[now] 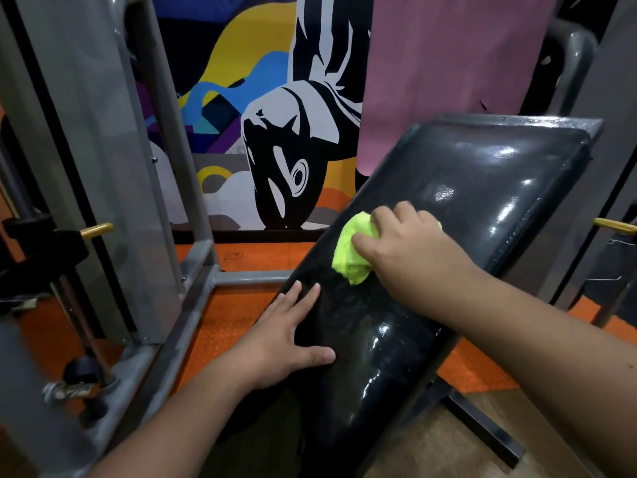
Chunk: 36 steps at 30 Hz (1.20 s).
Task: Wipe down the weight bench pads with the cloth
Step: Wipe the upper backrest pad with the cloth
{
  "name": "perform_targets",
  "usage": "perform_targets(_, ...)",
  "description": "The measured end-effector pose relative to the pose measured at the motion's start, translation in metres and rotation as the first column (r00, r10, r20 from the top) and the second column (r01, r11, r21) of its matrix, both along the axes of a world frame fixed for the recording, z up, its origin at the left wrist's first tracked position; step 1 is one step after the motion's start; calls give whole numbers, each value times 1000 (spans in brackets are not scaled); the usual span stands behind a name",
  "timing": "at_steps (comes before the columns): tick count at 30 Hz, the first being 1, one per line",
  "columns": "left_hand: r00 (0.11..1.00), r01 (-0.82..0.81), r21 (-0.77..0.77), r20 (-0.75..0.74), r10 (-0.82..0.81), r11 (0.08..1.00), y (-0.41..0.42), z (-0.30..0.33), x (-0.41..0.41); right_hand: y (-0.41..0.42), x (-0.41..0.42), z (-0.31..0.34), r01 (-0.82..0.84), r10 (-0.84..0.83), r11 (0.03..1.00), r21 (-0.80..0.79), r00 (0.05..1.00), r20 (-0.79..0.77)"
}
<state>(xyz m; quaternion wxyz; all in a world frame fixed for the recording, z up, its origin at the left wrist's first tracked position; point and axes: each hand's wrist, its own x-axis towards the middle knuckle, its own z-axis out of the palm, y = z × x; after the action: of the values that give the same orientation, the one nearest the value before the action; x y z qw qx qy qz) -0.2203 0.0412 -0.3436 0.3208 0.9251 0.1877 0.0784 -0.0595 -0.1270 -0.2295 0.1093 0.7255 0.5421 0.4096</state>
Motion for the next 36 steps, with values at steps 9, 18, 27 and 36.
perform_targets(9,1000,-2,6,-8,3,1000,-1,1,-1,-3,3,-10,-47,47,999,-14,999,6)
perform_targets(18,1000,7,-14,9,-7,1000,-2,0,-2,-12,1,-11,-76,76,997,-6,997,-29)
perform_targets(27,1000,10,22,24,-11,1000,2,-5,0,-20,2,-4,-39,41,998,40,998,-46)
perform_targets(36,1000,2,3,28,-2,1000,0,-2,-1,-22,-3,-6,-40,45,997,64,997,-66)
